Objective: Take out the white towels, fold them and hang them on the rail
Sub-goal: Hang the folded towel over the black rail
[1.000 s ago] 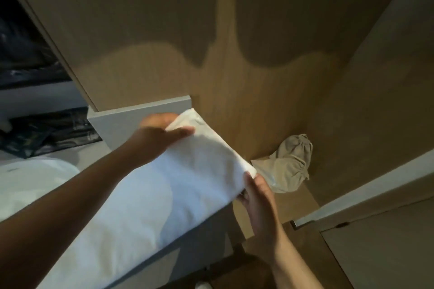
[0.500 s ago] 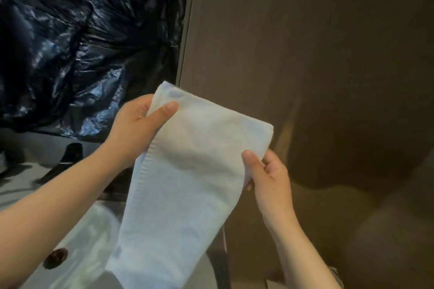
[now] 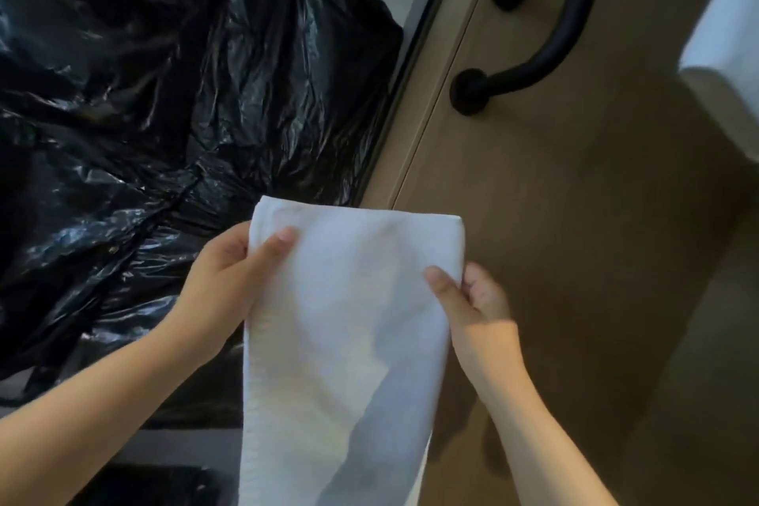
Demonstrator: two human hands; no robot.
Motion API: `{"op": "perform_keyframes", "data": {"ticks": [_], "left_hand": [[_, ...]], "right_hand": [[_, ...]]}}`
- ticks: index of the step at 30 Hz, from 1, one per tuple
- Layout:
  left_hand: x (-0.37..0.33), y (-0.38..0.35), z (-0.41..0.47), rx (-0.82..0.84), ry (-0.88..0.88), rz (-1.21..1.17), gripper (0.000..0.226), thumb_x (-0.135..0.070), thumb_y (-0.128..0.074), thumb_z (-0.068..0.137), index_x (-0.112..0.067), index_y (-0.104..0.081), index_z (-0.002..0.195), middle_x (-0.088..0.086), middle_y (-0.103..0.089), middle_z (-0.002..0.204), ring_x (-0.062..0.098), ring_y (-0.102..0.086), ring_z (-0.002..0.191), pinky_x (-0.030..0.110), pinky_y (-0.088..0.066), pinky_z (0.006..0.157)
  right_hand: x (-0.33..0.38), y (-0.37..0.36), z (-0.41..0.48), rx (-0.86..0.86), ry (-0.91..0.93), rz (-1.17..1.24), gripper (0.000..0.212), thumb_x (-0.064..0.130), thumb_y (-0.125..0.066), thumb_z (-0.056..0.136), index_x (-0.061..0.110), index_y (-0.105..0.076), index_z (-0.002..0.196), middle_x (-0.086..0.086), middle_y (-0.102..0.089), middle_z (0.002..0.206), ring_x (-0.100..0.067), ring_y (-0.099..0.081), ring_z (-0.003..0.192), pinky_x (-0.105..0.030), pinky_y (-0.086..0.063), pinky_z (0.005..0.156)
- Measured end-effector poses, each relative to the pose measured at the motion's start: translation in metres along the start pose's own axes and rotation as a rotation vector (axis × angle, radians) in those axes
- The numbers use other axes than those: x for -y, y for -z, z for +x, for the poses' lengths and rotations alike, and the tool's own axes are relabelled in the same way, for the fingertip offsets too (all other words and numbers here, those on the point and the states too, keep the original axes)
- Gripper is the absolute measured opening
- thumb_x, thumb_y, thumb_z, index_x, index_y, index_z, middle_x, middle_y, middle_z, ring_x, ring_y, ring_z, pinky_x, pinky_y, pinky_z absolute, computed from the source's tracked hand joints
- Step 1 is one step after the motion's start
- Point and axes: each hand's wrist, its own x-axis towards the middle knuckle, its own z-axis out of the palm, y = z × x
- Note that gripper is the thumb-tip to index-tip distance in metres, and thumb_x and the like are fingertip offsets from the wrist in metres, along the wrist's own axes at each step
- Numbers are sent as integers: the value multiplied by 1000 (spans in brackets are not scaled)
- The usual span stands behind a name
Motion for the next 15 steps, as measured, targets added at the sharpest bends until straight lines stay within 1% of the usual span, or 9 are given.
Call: {"op": "perform_keyframes", "data": {"ticks": [2, 4, 7, 9, 10, 12, 14, 15], "left_hand": [[-9, 5, 14, 31, -13, -32, 37, -55, -63, 79, -23, -72, 95, 8, -75, 92, 29, -72, 83, 50, -57, 75], [-18, 6, 28, 78, -29, -59, 34, -54, -62, 83, -24, -72, 95, 6, -75, 93, 26, -72, 82, 47, -58, 74], [-30, 5, 45, 140, -25, -117, 35, -52, -66, 85, -21, -70, 101, 6, -75, 98, 28, -72, 89, 49, -58, 80], [-33, 4, 51, 178, -12, -147, 43, -51, -69, 79, -18, -67, 107, 5, -75, 101, 26, -72, 91, 48, -57, 82], [-33, 3, 52, 194, 1, -156, 47, -50, -70, 77, -17, -65, 110, 4, -75, 102, 25, -72, 92, 47, -57, 83], [-31, 2, 51, 219, 25, -185, 51, -48, -76, 77, -14, -63, 113, 4, -75, 104, 25, -72, 94, 47, -56, 85], [-32, -3, 52, 190, 35, -235, 54, -45, -81, 74, -13, -62, 114, 5, -75, 101, 26, -73, 93, 49, -56, 86], [-34, -7, 53, 155, 27, -247, 60, -44, -83, 70, -14, -59, 116, 4, -76, 98, 25, -73, 90, 49, -57, 84]], "right_hand": [[18, -2, 6, -57, 29, -58, 18, 35, -65, 91, 18, -63, 84, 12, -71, 71, 0, -64, 58, -13, -45, 47], [39, -3, 12, -114, 45, -130, 23, 38, -65, 91, 15, -64, 86, 6, -72, 77, -7, -67, 64, -18, -48, 52], [71, -3, 19, -170, 51, -239, 24, 42, -64, 91, 18, -65, 90, 4, -73, 83, -14, -71, 74, -31, -56, 59], [92, -2, 23, -176, 84, -293, 25, 41, -62, 92, 16, -65, 92, 3, -73, 83, -17, -71, 76, -42, -60, 69], [102, -1, 24, -173, 109, -313, 26, 40, -61, 92, 15, -65, 93, 2, -73, 84, -18, -72, 77, -44, -60, 71], [119, 3, 28, -168, 175, -357, 27, 39, -60, 94, 13, -65, 93, 1, -73, 83, -18, -71, 76, -44, -60, 71], [133, 8, 31, -156, 221, -411, 27, 40, -59, 94, 14, -65, 92, 2, -72, 81, -18, -71, 75, -38, -60, 66], [139, 10, 34, -148, 241, -440, 27, 42, -58, 94, 15, -64, 91, 3, -71, 81, -16, -70, 75, -34, -59, 64]]}}
